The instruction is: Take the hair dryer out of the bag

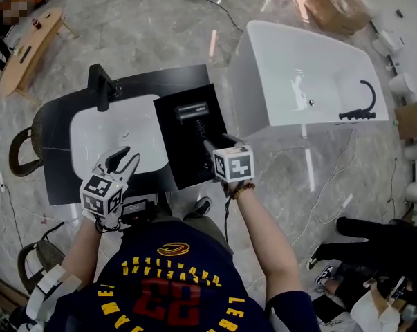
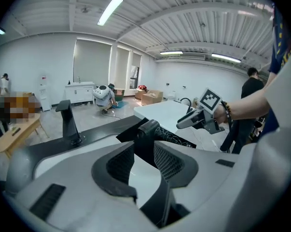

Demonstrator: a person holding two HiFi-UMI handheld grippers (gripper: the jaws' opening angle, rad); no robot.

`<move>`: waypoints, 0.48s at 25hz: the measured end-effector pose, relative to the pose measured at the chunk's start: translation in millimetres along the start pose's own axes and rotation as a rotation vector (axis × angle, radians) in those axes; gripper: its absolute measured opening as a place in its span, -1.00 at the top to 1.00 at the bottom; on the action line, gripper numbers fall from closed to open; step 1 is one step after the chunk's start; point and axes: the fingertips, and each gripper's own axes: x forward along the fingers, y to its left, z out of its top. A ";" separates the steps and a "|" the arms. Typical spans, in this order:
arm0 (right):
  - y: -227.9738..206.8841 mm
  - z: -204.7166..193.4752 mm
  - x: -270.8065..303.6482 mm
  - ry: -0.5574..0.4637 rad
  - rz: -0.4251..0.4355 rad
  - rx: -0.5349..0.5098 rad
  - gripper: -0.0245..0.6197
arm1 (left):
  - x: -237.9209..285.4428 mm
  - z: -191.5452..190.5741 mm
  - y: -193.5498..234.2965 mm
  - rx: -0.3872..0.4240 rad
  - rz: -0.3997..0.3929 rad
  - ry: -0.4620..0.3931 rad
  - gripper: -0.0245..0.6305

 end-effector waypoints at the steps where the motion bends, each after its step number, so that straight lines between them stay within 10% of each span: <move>1: 1.1 4.8 -11.4 -0.042 0.009 0.012 0.21 | -3.4 5.6 2.5 -0.003 0.004 -0.013 0.54; 12: 36.3 45.8 -121.3 -0.345 0.058 0.044 0.22 | -17.7 88.5 -44.6 0.062 -0.099 -0.171 0.54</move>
